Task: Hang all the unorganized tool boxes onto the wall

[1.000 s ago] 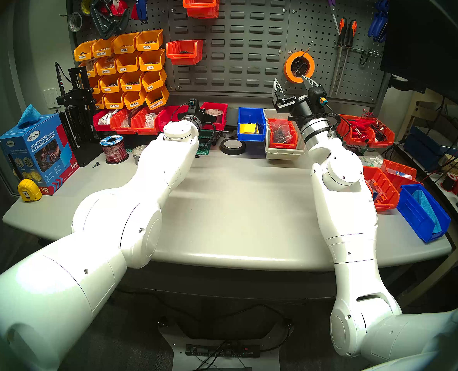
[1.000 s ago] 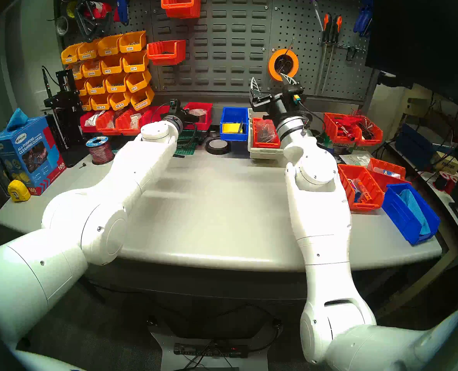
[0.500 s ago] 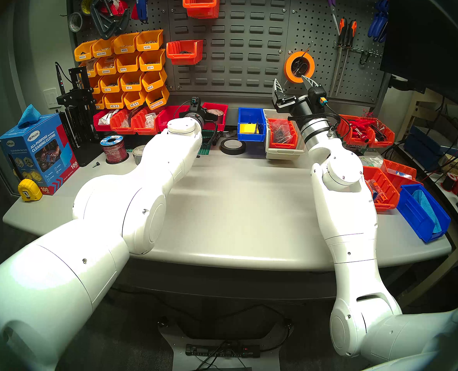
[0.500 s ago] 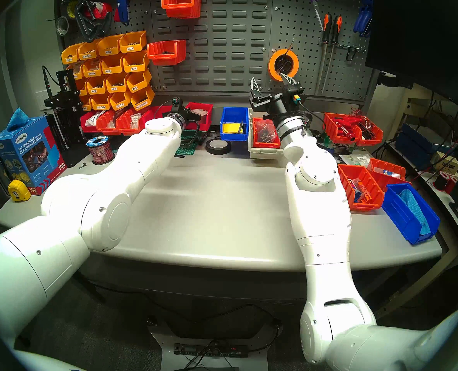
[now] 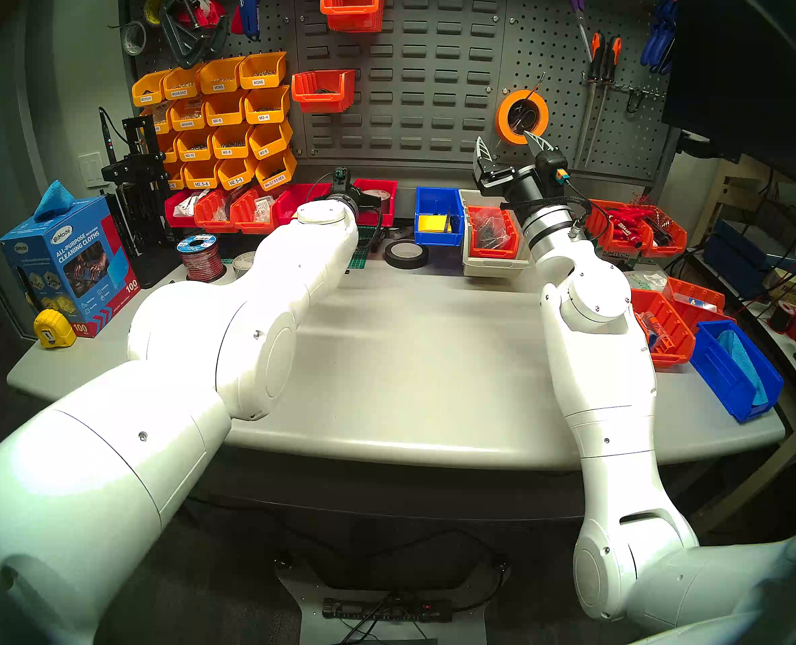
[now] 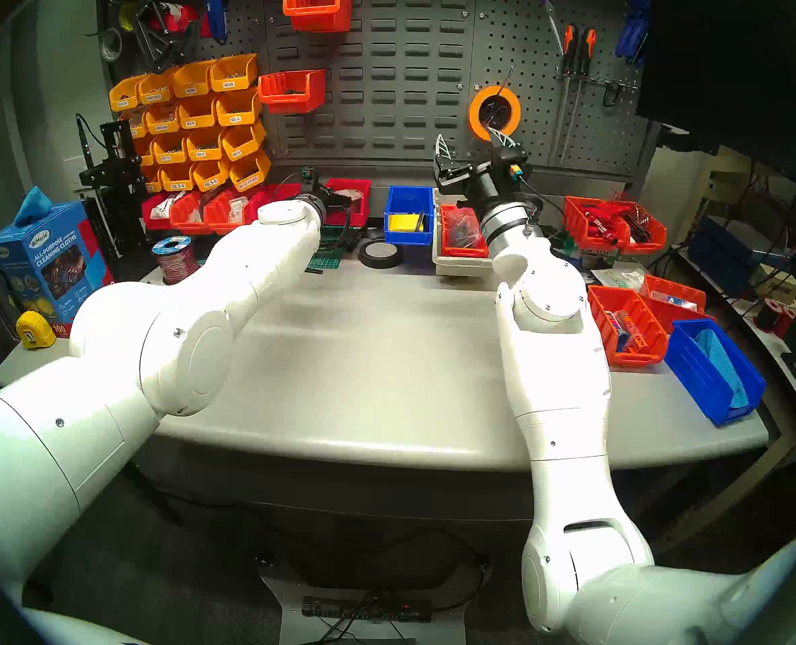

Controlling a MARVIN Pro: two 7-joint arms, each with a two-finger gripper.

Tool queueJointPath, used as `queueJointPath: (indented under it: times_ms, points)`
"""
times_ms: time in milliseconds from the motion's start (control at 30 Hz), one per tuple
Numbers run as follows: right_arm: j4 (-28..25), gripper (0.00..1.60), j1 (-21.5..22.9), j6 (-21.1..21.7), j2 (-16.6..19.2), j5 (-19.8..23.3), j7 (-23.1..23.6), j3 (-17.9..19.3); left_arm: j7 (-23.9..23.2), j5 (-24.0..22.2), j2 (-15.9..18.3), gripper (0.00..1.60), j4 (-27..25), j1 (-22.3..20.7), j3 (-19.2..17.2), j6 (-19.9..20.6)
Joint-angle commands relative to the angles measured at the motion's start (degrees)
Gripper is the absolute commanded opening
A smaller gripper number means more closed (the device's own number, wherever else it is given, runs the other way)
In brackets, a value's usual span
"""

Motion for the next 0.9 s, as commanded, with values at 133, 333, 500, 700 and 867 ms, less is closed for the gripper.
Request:
queueJointPath:
  times_ms: [133,333,500,700,867]
  points:
    - [-0.7,1.6,0.5,-0.1,0.0,0.0,-0.1,0.1,0.2,2.5,0.4,1.6,3.4,-3.9,2.7,-0.2]
    - [-0.7,1.6,0.5,-0.1,0.0,0.0,-0.1,0.1,0.7,2.9,0.3,1.6,4.2,-4.3,3.2,-0.1]
    - [-0.7,1.6,0.5,-0.1,0.0,0.0,-0.1,0.1,0.7,3.0,0.2,1.6,4.7,-4.6,3.5,-0.3]
    - [-0.7,1.6,0.5,-0.1,0.0,0.0,-0.1,0.1,0.7,3.0,0.2,1.6,5.2,-4.8,3.7,-0.7]
    - [-0.7,1.6,0.5,-0.1,0.0,0.0,-0.1,0.1,0.7,2.9,0.2,1.6,5.4,-4.9,3.8,-0.9]
